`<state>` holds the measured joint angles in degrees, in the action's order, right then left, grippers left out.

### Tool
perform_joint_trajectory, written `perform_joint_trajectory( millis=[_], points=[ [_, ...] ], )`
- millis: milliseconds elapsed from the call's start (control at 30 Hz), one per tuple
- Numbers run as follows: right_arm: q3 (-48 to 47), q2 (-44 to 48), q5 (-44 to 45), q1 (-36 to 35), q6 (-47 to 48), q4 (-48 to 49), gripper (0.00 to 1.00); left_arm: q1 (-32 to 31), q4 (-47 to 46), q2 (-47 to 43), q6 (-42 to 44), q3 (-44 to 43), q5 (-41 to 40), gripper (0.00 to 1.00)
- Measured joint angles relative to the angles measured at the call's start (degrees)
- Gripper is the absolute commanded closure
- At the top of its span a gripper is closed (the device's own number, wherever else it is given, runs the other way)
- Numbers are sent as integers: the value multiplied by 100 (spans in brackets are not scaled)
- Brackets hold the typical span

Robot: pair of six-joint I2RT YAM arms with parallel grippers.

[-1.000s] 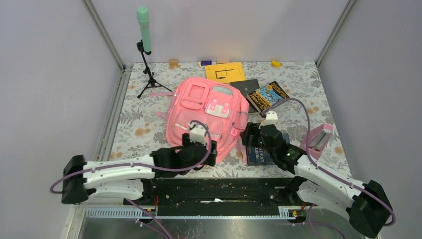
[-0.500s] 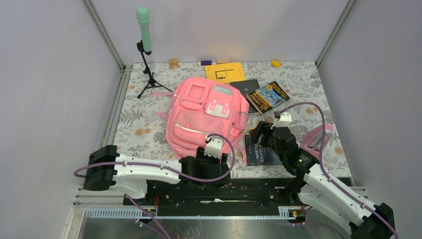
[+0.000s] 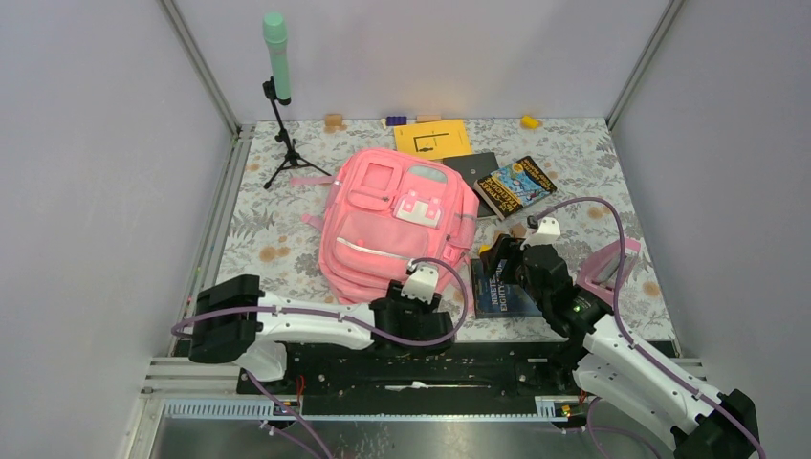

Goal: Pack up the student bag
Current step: Unzip the student bag at the center of the board.

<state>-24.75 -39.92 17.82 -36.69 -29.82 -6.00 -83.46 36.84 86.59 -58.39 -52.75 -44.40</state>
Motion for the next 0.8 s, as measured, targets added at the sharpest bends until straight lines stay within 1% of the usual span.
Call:
perform_joint_trajectory(
  millis=[67, 167, 267, 333, 400, 633, 733, 800],
  points=[
    [2, -4, -13, 0, -4, 4, 21, 9, 35, 63, 74, -116, -57, 43],
    [22, -33, -55, 0, -15, 9, 21, 52, 79, 223, 192, -339, -140, 49],
    [24, -63, -66, 0, -20, 9, 21, 109, 173, 435, 243, -470, -197, 53],
    [24, -70, -76, 0, -20, 9, 21, 149, 297, 595, 249, -498, -221, 53],
    [24, -74, -79, 0, -20, 11, 21, 164, 415, 686, 249, -498, -234, 50],
    [24, -136, -87, 0, -20, 28, 21, 173, 540, 737, 201, -501, -282, 48],
    [24, -153, -96, 0, -20, 33, 21, 203, 588, 772, 181, -503, -310, 54],
    [24, -162, -98, 0, -20, 35, 21, 227, 651, 802, 164, -503, -354, 62]
  ],
)
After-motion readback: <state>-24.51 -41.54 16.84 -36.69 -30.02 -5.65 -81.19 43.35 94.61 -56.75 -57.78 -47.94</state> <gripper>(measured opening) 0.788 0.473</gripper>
